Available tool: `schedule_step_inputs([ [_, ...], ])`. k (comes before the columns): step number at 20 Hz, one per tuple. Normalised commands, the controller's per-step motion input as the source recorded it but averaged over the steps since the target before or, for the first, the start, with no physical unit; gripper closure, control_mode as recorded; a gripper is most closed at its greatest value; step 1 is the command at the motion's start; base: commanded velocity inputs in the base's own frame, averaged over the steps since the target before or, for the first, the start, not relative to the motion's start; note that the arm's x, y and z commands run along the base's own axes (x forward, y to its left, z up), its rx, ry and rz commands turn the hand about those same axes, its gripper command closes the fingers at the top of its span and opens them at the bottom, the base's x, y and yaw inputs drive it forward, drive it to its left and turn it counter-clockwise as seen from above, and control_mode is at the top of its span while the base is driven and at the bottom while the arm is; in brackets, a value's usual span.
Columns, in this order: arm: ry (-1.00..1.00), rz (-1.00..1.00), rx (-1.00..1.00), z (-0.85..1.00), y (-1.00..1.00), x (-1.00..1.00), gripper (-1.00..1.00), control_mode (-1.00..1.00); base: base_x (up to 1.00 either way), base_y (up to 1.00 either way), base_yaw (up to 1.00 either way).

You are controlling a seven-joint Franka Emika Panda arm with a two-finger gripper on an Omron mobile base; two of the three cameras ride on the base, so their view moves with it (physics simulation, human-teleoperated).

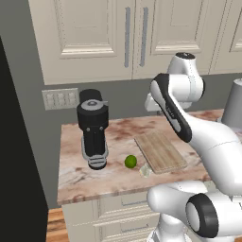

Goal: Open the cabinet. Place the bowl and condiment on the counter. Then place the lime and garlic on the cutting board.

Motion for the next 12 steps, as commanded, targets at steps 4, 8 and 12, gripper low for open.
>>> schedule_step_inputs([
  [4, -0.08, 0.0, 0.0, 0.0, 0.0, -0.1, -1.0, -1.0, 0.0, 0.0, 0.0],
  [8, -0.13, 0.0, 0.0, 0.05, 0.0, -0.13, -1.0, -1.0, 0.0, 0.0, 0.0],
  [12, -0.18, 0.0, 0.0, 0.18, 0.0, -0.18, -1.0, -1.0, 0.0, 0.0, 0.0],
])
